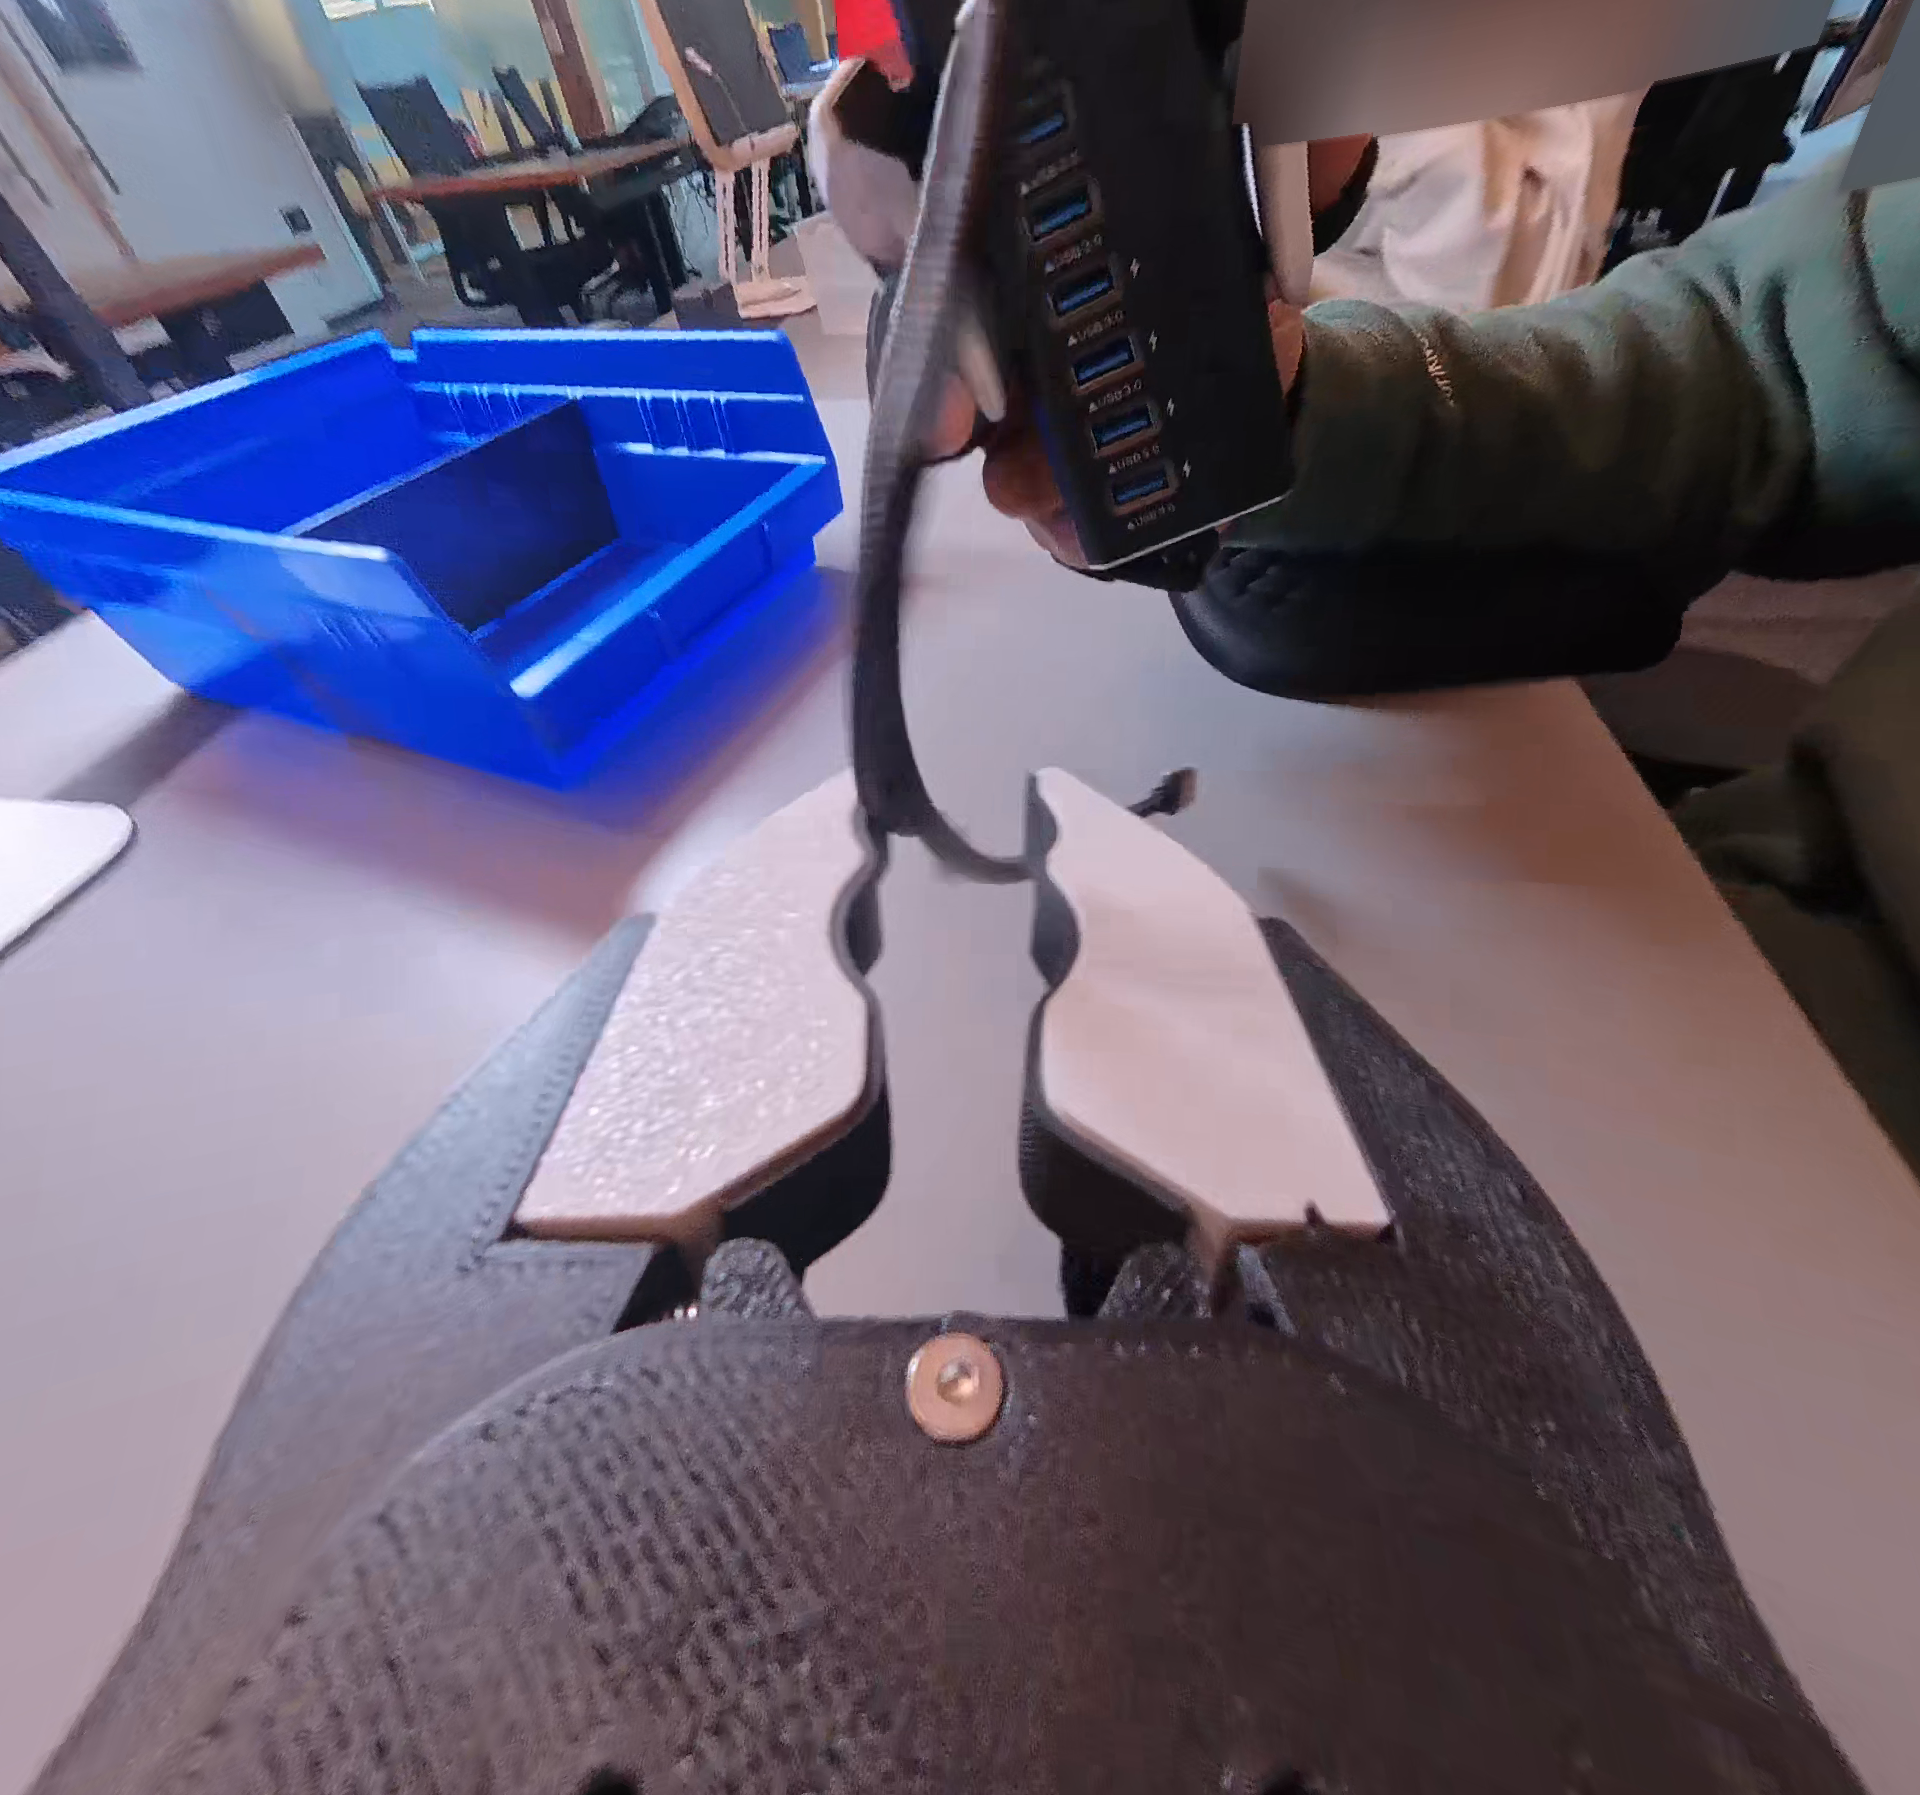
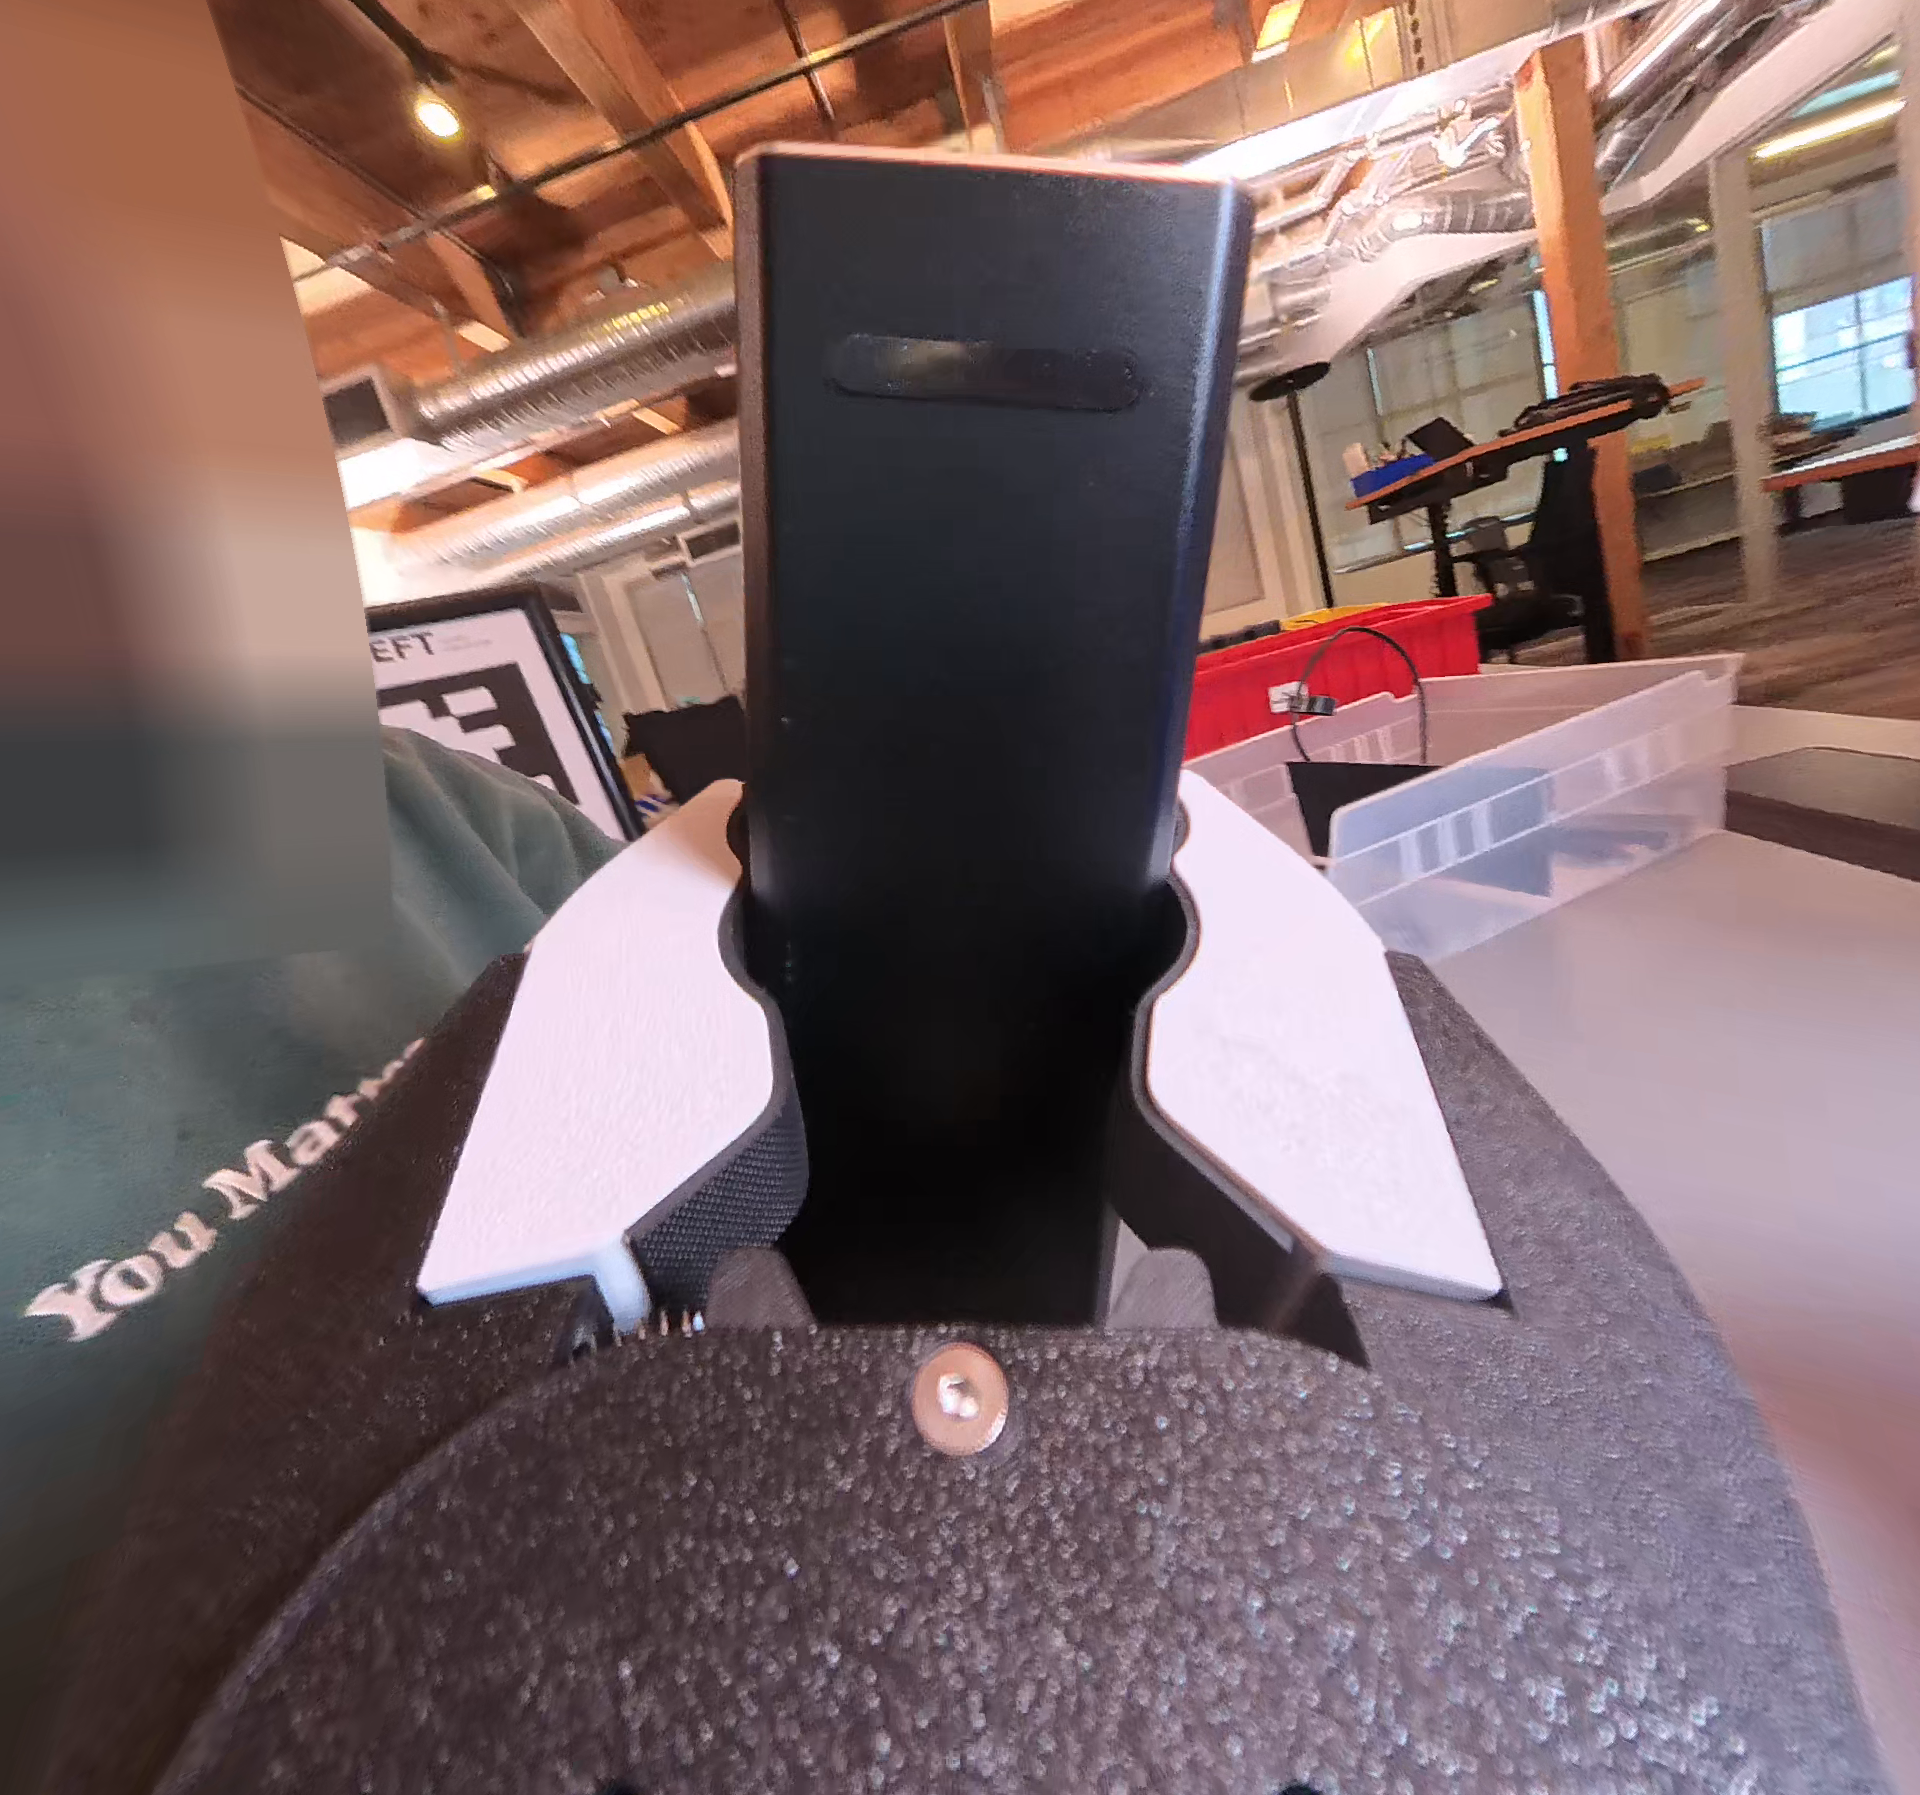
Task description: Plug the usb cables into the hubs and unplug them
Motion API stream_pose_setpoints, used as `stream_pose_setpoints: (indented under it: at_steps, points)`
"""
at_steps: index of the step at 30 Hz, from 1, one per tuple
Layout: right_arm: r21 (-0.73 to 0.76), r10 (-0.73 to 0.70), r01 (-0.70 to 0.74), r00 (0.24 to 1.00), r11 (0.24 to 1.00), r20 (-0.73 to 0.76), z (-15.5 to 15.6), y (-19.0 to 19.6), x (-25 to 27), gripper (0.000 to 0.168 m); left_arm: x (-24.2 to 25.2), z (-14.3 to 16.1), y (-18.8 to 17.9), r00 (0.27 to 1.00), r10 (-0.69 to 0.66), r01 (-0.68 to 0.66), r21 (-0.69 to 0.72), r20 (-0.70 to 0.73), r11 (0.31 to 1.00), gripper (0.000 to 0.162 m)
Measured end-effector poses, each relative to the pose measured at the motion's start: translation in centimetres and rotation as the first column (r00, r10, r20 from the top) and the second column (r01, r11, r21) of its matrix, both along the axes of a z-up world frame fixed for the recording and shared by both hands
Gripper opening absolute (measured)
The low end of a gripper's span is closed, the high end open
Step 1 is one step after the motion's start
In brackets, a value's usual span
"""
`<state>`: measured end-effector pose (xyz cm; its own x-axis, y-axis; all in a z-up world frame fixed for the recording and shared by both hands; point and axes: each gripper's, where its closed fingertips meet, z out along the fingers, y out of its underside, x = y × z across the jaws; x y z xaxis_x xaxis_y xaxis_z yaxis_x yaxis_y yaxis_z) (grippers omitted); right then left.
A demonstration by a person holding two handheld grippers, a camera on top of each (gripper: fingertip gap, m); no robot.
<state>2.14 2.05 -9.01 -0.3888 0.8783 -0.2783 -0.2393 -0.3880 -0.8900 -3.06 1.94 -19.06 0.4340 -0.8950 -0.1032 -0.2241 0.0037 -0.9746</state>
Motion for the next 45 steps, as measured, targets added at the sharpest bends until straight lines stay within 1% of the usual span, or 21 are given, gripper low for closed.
stream_pose_setpoints:
  at_steps: [1,2,4,6,9,12,15,19,24,26,29,32,36,37,39,40,42,45]
  points:
    - [-0.022,0.019,-0.019,1.0,1.0,-0.011,0.1,-0.1,0.0,0.072,0.3,0.1,0.0,1.0,-0.005,0.005,0.023,-0.009,1.0,0.01]
    - [-0.043,0.032,-0.033,0.999,0.999,-0.02,0.1,-0.1,-0.1,0.072,0.6,0.3,-0.2,1.0,-0.016,0.016,0.025,-0.003,1.0,0.004]
    - [-0.069,0.052,-0.054,0.998,0.996,-0.025,-0.1,-0.2,-0.3,0.072,0.9,1.2,0.0,0.999,0.011,-0.012,0.037,0.032,0.999,0.004]
    - [-0.072,0.067,-0.067,0.998,0.995,-0.01,-0.5,-0.4,-0.6,0.072,1.1,2.8,0.0,0.993,0.027,-0.032,0.043,0.117,0.999,0.004]
    - [-0.038,0.055,-0.054,0.998,0.998,0.028,-1.3,-0.8,-1.4,0.072,1.2,5.0,-0.3,0.97,0.018,-0.025,0.027,0.241,0.999,0.004]
    - [0.013,0.042,-0.043,0.995,0.999,0.095,-2.4,-1.3,-2.3,0.072,1.5,5.6,-0.9,0.957,-0.001,-0.004,0.015,0.289,1.0,0.004]
    - [0.092,0.014,-0.029,0.987,0.995,0.159,-3.6,-2.0,-3.1,0.072,1.7,5.2,-1.0,0.961,0.005,-0.01,0.017,0.278,1.0,0.004]
    - [0.181,-0.022,-0.025,0.968,0.983,0.251,-5.5,-2.5,-3.9,0.072,1.6,4.5,-0.9,0.96,0.014,-0.007,-0.026,0.279,1.0,0.004]
    - [0.24,-0.07,-0.004,0.951,0.971,0.3,-6.4,-2.3,-4.3,0.071,1.6,4.8,-1.1,0.961,0.007,-0.001,-0.022,0.278,1.0,0.004]
    - [0.261,-0.09,0.005,0.945,0.965,0.315,-6.7,-2.1,-4.3,0.071,1.9,4.6,-1.6,0.966,-0.022,0.029,-0.021,0.258,0.999,0.004]
    - [0.337,-0.133,0.005,0.923,0.941,0.36,-7.8,-2.1,-4.5,0.071,2.1,4.5,-1.9,0.975,-0.031,0.033,-0.003,0.22,0.999,0.004]
    - [0.414,-0.163,-0.016,0.905,0.91,0.393,-8.8,-2.5,-4.7,0.072,1.9,4.5,-1.7,0.975,-0.022,0.027,-0.016,0.22,1.0,0.005]
    - [0.418,-0.17,-0.013,0.901,0.909,0.399,-8.7,-2.5,-4.6,0.071,1.9,4.6,-1.5,0.974,-0.007,0.011,-0.019,0.226,1.0,0.004]
    - [0.4,-0.161,-0.01,0.906,0.917,0.392,-8.4,-2.5,-4.6,0.071,1.9,4.8,-1.4,0.973,0.006,-0.002,-0.019,0.23,1.0,0.004]
    - [0.316,-0.109,-0.011,0.927,0.949,0.359,-7.5,-2.5,-4.5,0.072,1.9,5.3,-1.0,0.97,0.041,-0.037,-0.021,0.24,0.999,0.004]
    - [0.261,-0.087,-0.001,0.941,0.965,0.326,-6.8,-2.4,-4.4,0.072,1.9,5.7,-1.1,0.967,0.041,-0.039,-0.014,0.252,0.999,0.01]
    - [0.155,-0.039,-0.001,0.966,0.988,0.257,-5.3,-1.9,-4.0,0.071,1.8,6.0,-1.3,0.967,0.044,-0.039,-0.024,0.252,0.999,0.028]
    - [0.04,-0.006,0.0,0.987,0.999,0.158,-3.6,-1.2,-3.3,0.072,1.6,5.0,-1.3,0.975,0.046,-0.029,-0.079,0.219,0.996,0.052]
